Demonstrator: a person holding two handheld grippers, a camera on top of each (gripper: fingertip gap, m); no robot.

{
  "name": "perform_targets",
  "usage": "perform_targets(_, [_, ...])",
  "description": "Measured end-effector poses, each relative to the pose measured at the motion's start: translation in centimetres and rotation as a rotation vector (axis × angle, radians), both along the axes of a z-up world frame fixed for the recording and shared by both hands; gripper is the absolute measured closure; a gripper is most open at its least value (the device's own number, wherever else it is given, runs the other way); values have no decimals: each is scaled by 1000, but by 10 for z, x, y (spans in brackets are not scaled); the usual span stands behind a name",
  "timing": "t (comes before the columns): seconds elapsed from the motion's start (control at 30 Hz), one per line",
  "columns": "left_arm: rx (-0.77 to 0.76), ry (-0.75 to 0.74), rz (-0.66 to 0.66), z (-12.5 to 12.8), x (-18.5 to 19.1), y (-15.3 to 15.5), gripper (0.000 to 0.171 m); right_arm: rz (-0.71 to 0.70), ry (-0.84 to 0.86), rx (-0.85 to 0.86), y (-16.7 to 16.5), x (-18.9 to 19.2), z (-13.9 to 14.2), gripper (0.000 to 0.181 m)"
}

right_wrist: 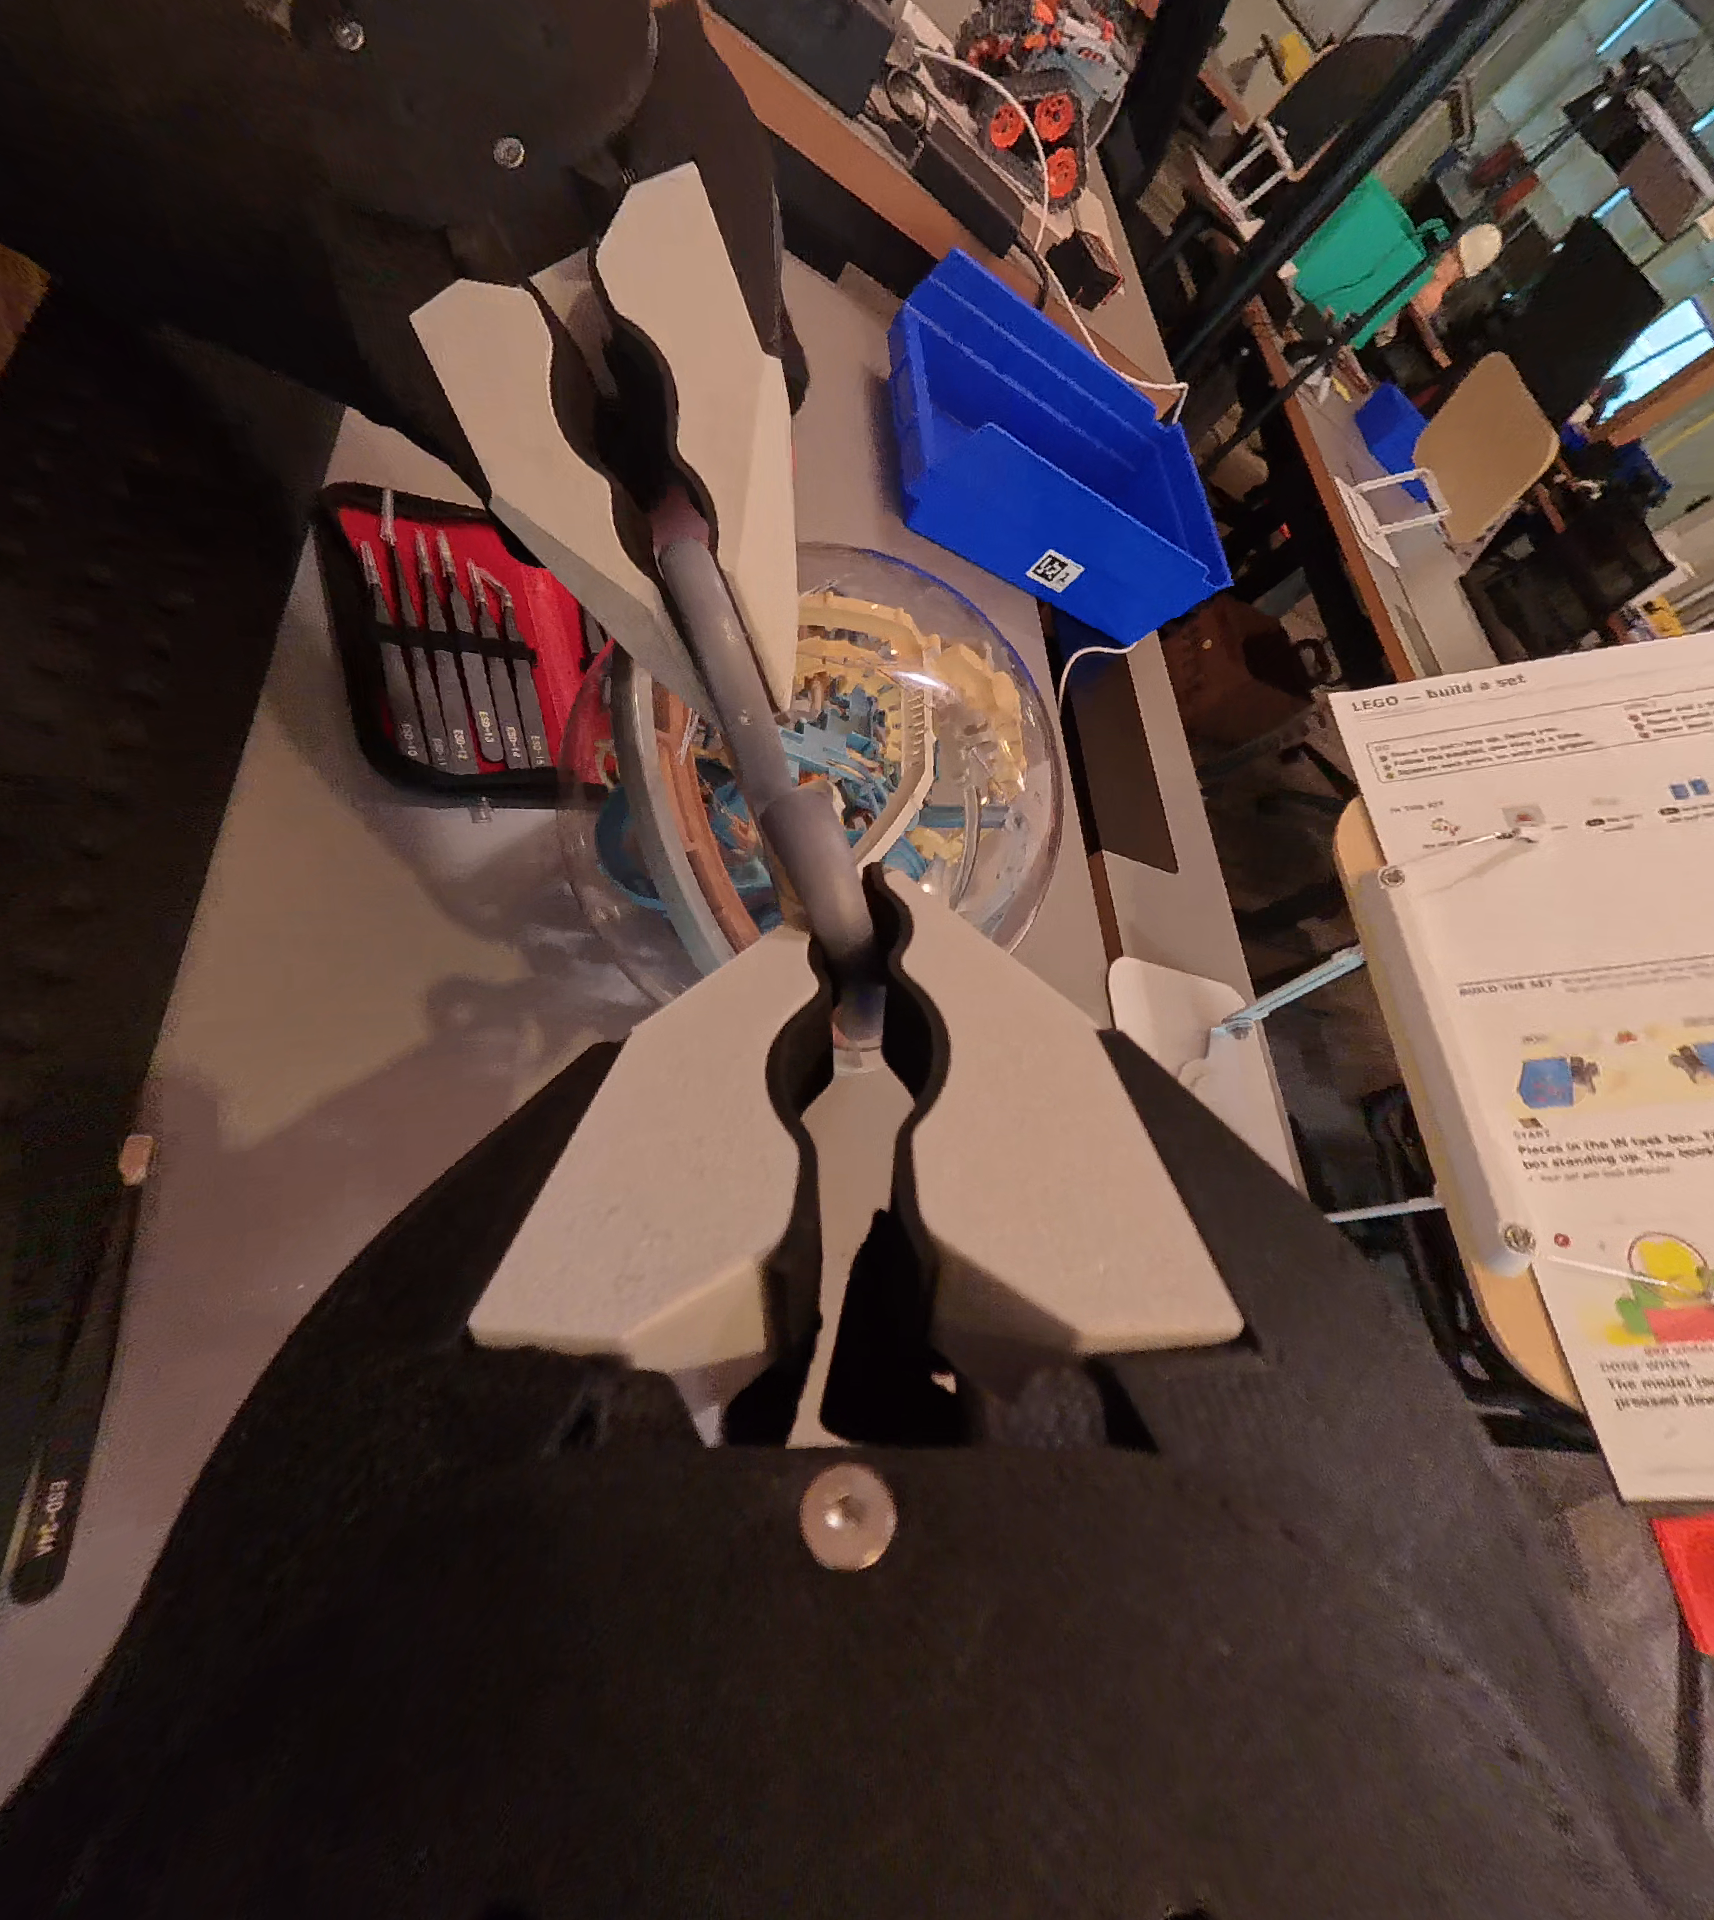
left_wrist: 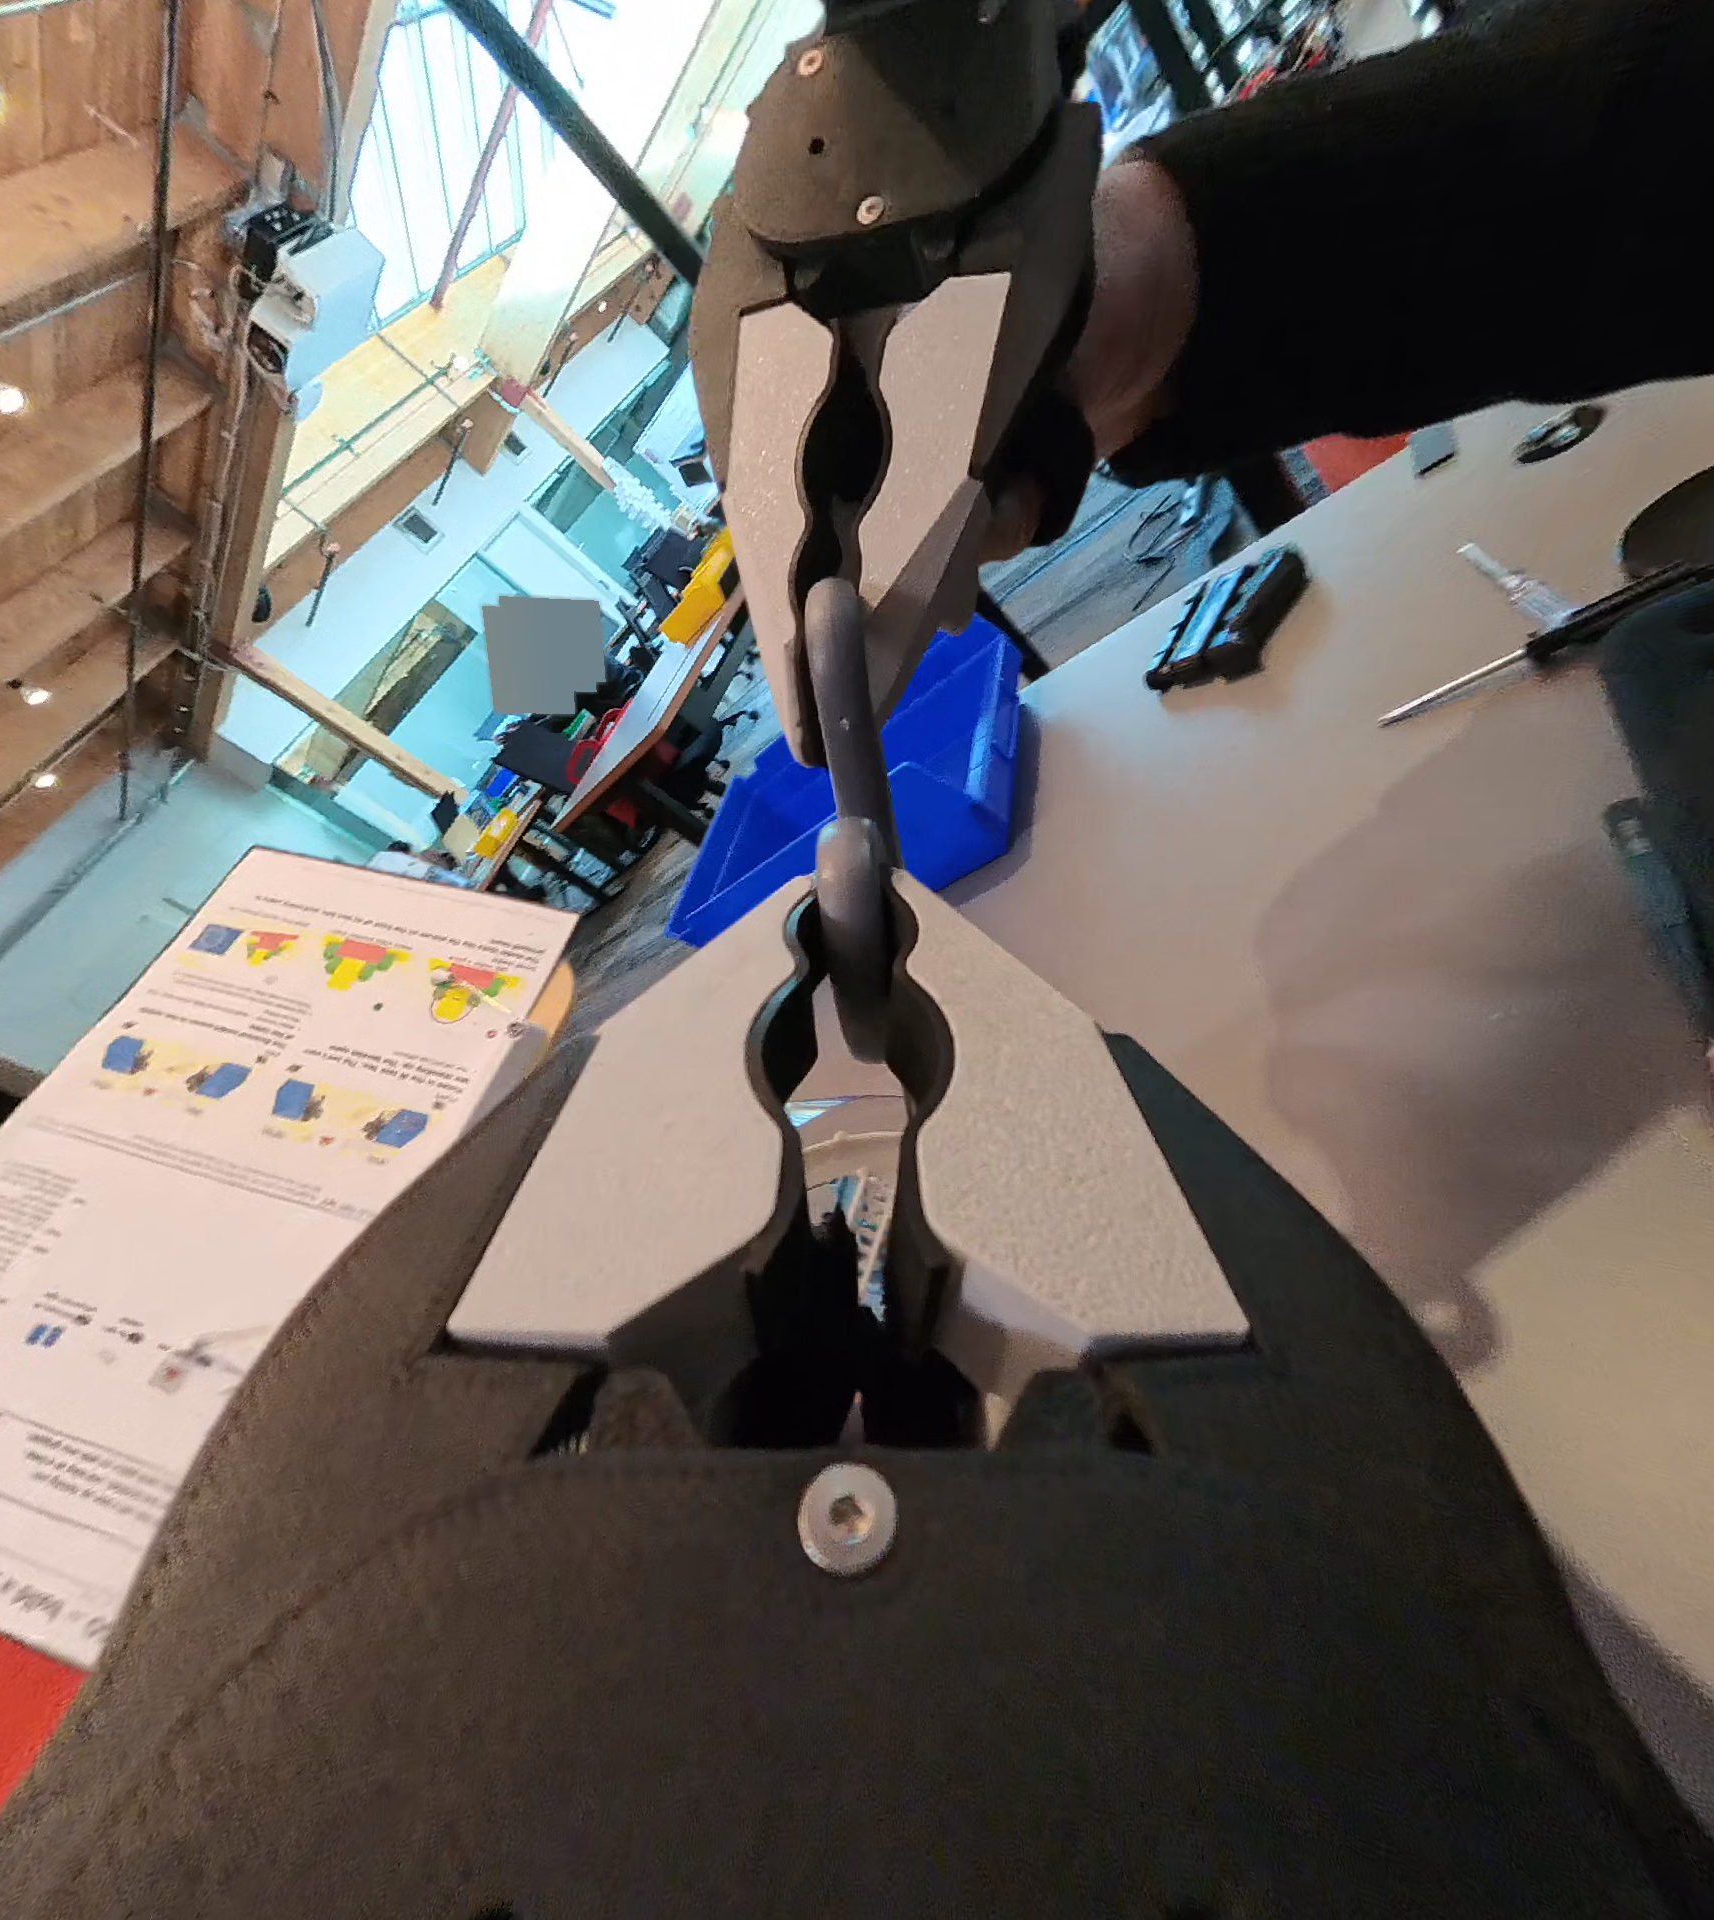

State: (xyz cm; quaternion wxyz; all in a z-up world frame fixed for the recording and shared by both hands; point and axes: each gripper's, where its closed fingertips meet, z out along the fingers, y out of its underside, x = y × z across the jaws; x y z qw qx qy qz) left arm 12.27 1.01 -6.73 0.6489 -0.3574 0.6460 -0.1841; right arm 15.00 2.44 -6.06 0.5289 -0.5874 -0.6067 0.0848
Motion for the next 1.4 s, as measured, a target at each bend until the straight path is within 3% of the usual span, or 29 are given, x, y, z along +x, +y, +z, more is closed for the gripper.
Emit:
perform_targets(0.13, [57, 33, -27, -17, 2, -25, 169, -64, -1, 45, -28, 5, -15, 181])
perform_targets(0.37, [101, 136, -88, -44, -2, -61, 170, -86, -147, 93, -80, 3, -52, 180])
perform_targets(0.57, [85, 176, -51, -69, -21, -56, 171, -111, -216, 113, -98, 11, -66, 181])
perform_targets(0.67, [39, 178, -68, -72, -28, -57, 171, -118, -188, 118, -103, 13, -68, 181])
perform_targets(0.8, [87, 229, -91, -78, -26, -60, 171, -130, -216, 142, -104, 1, -81, 181])
perform_targets(1.17, [144, 306, -98, -87, -10, -65, 171, -312, -105, 113, -110, 0, -105, 181])
perform_targets(1.4, [85, 287, -89, -86, 0, -72, 171, -364, -64, 93, -110, -5, -108, 181])
